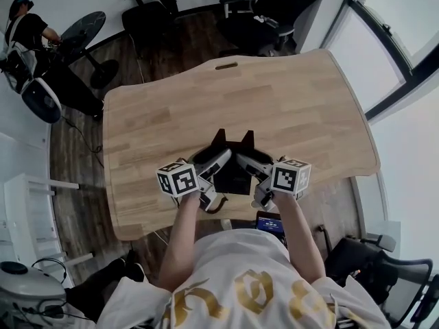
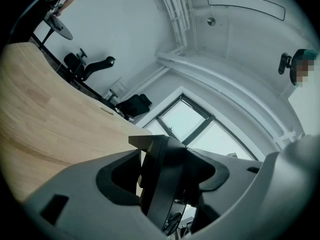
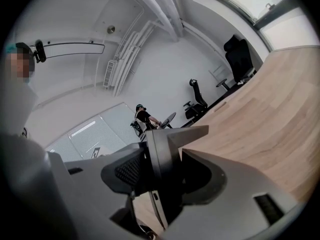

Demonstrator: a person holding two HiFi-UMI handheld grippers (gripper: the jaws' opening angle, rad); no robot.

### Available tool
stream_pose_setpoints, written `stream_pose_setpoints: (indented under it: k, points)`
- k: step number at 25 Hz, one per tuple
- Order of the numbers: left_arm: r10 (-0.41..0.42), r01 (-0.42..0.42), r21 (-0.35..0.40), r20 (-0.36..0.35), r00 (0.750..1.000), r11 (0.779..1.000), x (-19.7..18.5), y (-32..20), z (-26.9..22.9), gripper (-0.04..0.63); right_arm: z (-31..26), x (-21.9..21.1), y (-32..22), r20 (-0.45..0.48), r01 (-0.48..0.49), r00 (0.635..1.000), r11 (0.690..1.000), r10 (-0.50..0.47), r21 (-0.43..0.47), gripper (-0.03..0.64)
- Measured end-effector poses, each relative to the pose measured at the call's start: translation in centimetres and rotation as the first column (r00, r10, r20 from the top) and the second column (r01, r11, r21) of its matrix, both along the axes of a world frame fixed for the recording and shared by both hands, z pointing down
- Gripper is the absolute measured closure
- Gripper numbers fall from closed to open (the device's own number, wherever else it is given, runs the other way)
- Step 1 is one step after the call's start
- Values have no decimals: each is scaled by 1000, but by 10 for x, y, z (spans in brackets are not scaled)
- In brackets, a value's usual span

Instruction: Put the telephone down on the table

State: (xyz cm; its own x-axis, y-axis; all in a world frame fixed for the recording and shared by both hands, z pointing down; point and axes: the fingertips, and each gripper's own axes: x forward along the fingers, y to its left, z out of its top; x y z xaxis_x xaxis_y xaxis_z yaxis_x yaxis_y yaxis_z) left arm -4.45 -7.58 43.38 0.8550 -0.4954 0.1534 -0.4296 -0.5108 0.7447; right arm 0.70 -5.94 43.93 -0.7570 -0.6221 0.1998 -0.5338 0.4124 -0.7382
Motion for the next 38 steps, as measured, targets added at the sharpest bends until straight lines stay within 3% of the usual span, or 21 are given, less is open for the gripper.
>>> stream_pose_setpoints:
  k: [17,38]
  points:
    - [-26,26,-47,5,1000,999,6,-26,31,334,30,6,-28,-3,54,998,997,-55,-52,407]
    - [-27,33,-160,42,999,987,17,-44,88,334,87,17,-47,17,100,995,979,-98,-177,407]
